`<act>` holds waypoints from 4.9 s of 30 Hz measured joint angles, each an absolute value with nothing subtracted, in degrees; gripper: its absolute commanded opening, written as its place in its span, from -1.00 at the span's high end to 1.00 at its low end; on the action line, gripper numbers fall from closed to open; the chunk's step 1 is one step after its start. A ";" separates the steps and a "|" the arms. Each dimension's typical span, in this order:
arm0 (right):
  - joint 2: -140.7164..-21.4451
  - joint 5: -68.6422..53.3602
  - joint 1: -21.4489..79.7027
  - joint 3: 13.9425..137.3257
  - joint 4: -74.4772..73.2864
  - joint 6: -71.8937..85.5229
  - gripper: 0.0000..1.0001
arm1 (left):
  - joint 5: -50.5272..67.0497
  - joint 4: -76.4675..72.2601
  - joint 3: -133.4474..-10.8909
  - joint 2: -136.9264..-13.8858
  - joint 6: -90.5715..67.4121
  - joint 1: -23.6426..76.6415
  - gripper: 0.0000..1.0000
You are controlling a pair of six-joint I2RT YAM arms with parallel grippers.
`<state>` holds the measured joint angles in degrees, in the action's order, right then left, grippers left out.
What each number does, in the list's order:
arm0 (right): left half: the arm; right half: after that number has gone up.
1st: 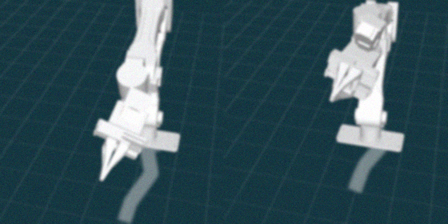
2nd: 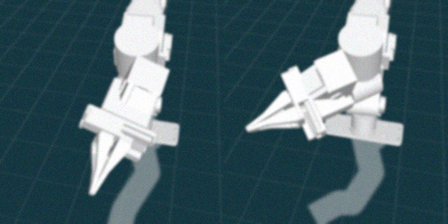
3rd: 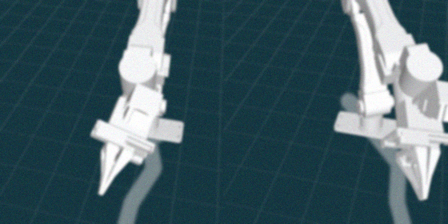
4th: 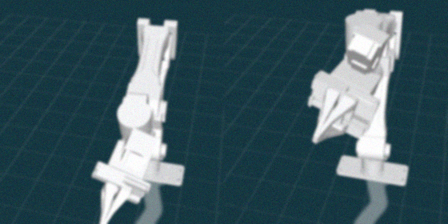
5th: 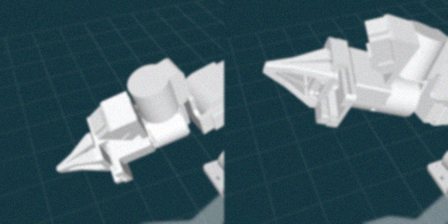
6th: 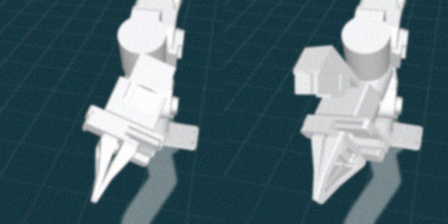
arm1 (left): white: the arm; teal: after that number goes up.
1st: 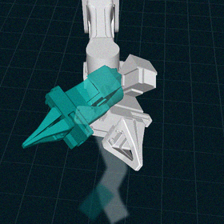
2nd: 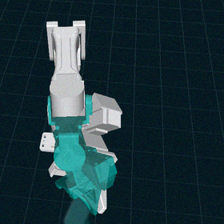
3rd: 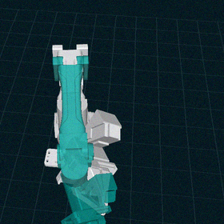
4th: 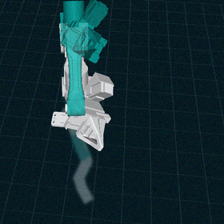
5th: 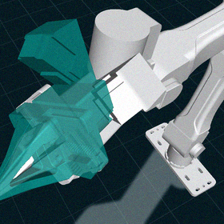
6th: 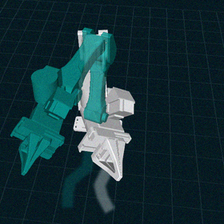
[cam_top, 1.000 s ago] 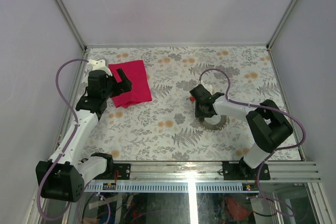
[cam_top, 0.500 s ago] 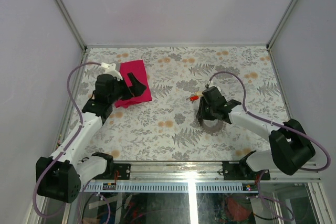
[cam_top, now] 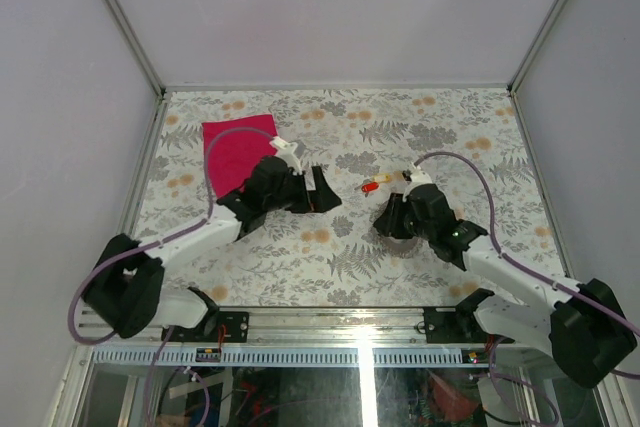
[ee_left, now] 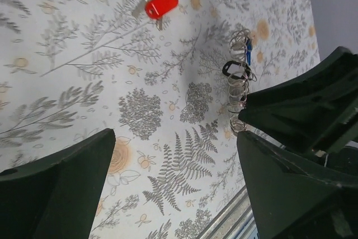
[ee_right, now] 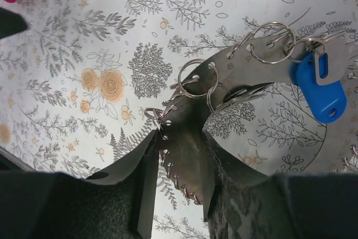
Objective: Put the keys on the keyring
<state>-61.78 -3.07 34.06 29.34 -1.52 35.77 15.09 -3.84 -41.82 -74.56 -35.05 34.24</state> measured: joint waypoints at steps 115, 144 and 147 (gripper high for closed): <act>-57.87 -47.37 33.91 62.06 -36.51 -11.16 0.38 | 31.53 48.99 -79.29 -69.56 15.57 49.89 1.00; -57.63 -54.72 33.85 60.07 -29.67 -6.42 1.00 | 31.97 52.45 -81.87 -68.05 16.34 49.89 0.71; -56.16 -55.20 33.85 60.07 -27.77 -5.17 1.00 | 32.10 50.78 -81.87 -66.30 15.22 49.91 0.59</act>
